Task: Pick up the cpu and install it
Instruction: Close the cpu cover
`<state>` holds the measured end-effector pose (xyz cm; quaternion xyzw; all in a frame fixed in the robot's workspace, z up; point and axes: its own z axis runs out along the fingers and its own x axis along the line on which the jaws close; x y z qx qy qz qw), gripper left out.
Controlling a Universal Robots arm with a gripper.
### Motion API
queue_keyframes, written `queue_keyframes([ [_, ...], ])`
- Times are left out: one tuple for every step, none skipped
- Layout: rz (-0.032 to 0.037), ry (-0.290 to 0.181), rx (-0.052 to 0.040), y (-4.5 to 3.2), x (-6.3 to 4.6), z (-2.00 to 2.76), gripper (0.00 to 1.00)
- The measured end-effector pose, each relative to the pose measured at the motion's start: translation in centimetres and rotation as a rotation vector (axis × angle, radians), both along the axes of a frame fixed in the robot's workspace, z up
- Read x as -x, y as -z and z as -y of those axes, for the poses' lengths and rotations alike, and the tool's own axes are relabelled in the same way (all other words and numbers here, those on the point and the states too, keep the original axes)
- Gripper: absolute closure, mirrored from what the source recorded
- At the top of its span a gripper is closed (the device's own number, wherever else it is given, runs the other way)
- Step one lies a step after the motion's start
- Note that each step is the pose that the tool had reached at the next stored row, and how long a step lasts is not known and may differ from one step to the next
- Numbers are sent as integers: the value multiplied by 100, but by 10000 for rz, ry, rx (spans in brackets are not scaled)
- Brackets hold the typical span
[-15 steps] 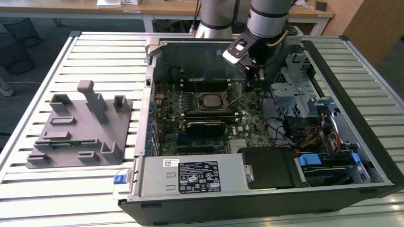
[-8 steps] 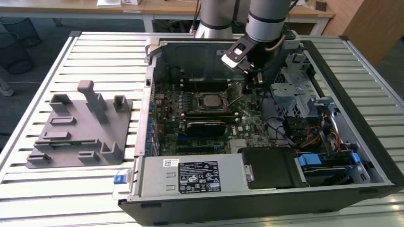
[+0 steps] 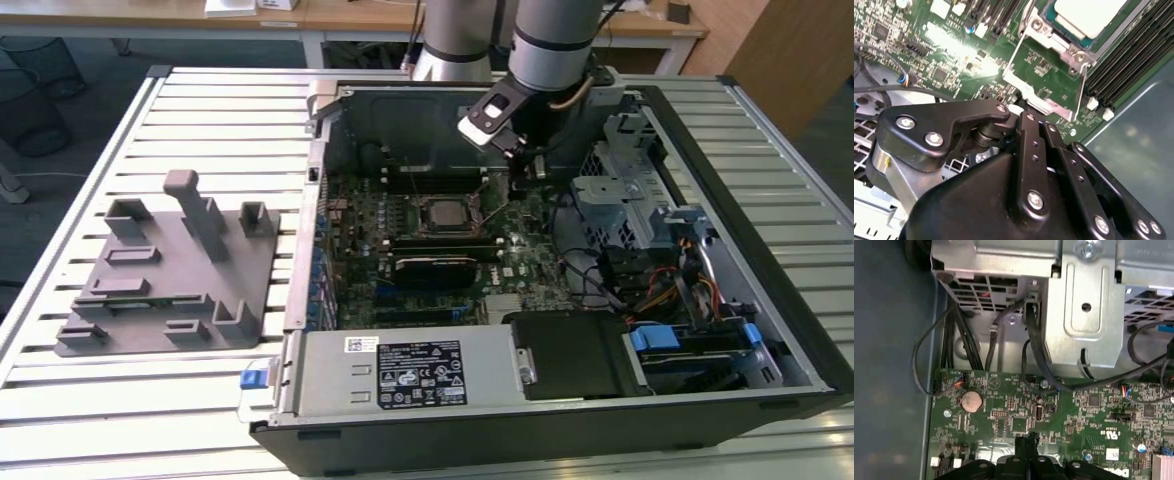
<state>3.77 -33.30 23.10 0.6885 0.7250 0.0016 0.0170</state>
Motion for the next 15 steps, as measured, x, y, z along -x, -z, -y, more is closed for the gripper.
queue_keyframes([
  [1,-1,0,2,19,0,89],
  [1,-1,0,5,36,0,89],
  [0,-2,2,7,50,0,89],
  [-1,-1,3,10,65,0,89],
  [-1,0,4,12,79,0,89],
  [-1,0,4,14,93,0,89],
  [-1,0,2,17,108,0,89],
  [0,0,1,20,121,0,89],
  [1,-1,0,24,133,0,89],
  [0,-1,1,27,144,0,89],
  [0,-1,1,32,155,0,89],
  [0,-1,2,36,163,0,89],
  [0,-1,1,41,170,0,89],
  [0,0,1,46,176,0,89],
  [0,0,1,52,183,0,89],
])
